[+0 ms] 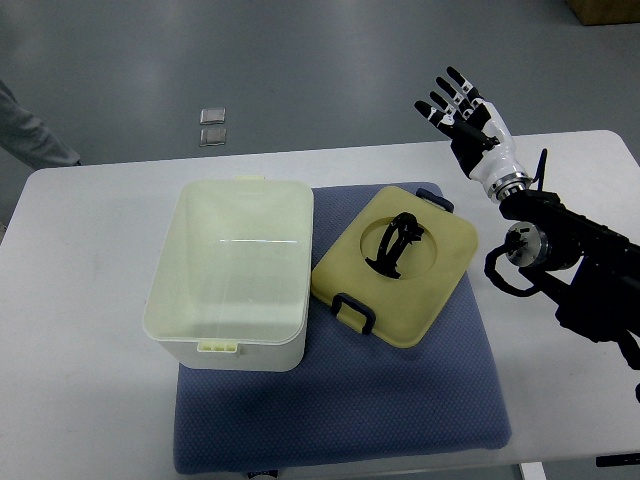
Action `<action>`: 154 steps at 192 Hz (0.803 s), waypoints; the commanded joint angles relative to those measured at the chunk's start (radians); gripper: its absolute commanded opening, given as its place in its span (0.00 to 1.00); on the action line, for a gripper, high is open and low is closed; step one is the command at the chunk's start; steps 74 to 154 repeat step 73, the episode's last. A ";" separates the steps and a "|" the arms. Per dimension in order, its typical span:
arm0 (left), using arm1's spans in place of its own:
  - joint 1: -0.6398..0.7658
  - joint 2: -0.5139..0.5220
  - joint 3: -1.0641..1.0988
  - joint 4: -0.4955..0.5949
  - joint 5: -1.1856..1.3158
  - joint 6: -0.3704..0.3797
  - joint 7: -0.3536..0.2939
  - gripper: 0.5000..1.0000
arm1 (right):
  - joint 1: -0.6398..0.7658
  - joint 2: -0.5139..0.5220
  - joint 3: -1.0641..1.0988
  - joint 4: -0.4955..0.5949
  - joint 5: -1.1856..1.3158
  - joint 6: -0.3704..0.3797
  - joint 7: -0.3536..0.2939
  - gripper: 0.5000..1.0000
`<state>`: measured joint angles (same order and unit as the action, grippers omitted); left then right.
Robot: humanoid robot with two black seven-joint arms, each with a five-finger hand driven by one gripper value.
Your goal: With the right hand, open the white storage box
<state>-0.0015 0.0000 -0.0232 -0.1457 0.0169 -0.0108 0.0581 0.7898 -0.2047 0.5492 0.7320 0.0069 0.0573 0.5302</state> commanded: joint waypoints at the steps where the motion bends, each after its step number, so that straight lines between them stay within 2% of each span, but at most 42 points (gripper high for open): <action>1: 0.000 0.000 0.000 0.000 0.000 0.000 0.000 1.00 | -0.004 0.037 0.000 -0.005 0.028 -0.016 -0.012 0.84; 23: 0.000 0.000 0.000 0.000 0.000 0.000 0.000 1.00 | -0.029 0.059 0.002 -0.011 0.016 -0.053 -0.003 0.86; 154: 0.000 0.000 0.000 0.000 0.000 0.000 0.000 1.00 | -0.047 0.064 0.002 -0.013 0.011 -0.056 0.005 0.86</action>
